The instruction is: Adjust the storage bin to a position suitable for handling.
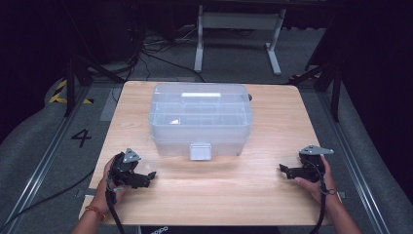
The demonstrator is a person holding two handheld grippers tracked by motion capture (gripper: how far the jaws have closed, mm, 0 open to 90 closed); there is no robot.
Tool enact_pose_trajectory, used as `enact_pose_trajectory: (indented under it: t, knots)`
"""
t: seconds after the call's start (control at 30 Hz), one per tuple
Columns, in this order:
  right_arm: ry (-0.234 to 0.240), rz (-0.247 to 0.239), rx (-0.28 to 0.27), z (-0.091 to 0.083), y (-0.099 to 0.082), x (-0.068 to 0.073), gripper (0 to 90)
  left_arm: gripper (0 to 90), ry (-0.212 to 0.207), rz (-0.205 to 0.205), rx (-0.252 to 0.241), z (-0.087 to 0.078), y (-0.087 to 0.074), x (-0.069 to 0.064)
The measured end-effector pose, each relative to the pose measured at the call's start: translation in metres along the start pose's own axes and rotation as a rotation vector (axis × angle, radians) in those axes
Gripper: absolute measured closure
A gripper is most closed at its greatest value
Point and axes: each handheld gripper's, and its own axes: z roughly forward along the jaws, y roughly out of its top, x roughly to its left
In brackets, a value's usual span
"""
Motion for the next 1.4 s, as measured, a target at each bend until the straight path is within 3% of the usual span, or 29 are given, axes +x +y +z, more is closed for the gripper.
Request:
enact_pose_trajectory:
  t: [0.37,0.43,0.47,0.5,0.57,0.63,0.7,1.0,1.3,1.4]
  knots:
    - [0.004,-0.006,0.001,0.000,0.000,-0.001,1.7,0.3,-0.012,0.011,-0.003,-0.006,-0.007,0.000]
    - [0.001,-0.006,-0.004,-0.001,0.001,-0.001,10.5,0.3,-0.011,0.022,-0.001,-0.007,-0.007,0.000]
    - [0.004,-0.029,-0.019,-0.003,0.002,-0.001,25.1,0.3,-0.009,0.020,-0.002,-0.007,-0.008,0.000]
    - [-0.002,-0.039,-0.031,-0.005,0.003,0.000,28.3,0.3,-0.005,0.030,-0.002,-0.007,-0.008,0.001]
    - [0.002,-0.042,-0.047,-0.007,0.007,0.000,18.6,0.5,-0.008,0.012,-0.006,-0.007,-0.008,0.000]
    - [0.040,-0.033,-0.059,-0.011,0.012,-0.001,24.6,0.5,-0.008,0.012,-0.005,-0.007,-0.008,0.000]
    - [0.037,-0.036,-0.073,-0.015,0.016,-0.001,24.5,0.5,-0.008,0.012,-0.006,-0.007,-0.008,0.000]
    - [0.071,-0.081,-0.223,-0.049,0.077,-0.001,28.5,0.5,-0.011,0.020,0.003,-0.008,-0.008,0.000]
    - [0.093,-0.132,-0.283,-0.063,0.138,0.008,28.6,0.5,-0.012,0.019,0.003,-0.008,-0.008,0.000]
    - [0.098,-0.148,-0.292,-0.064,0.149,0.013,28.6,0.5,-0.011,0.015,-0.002,-0.007,-0.008,0.000]
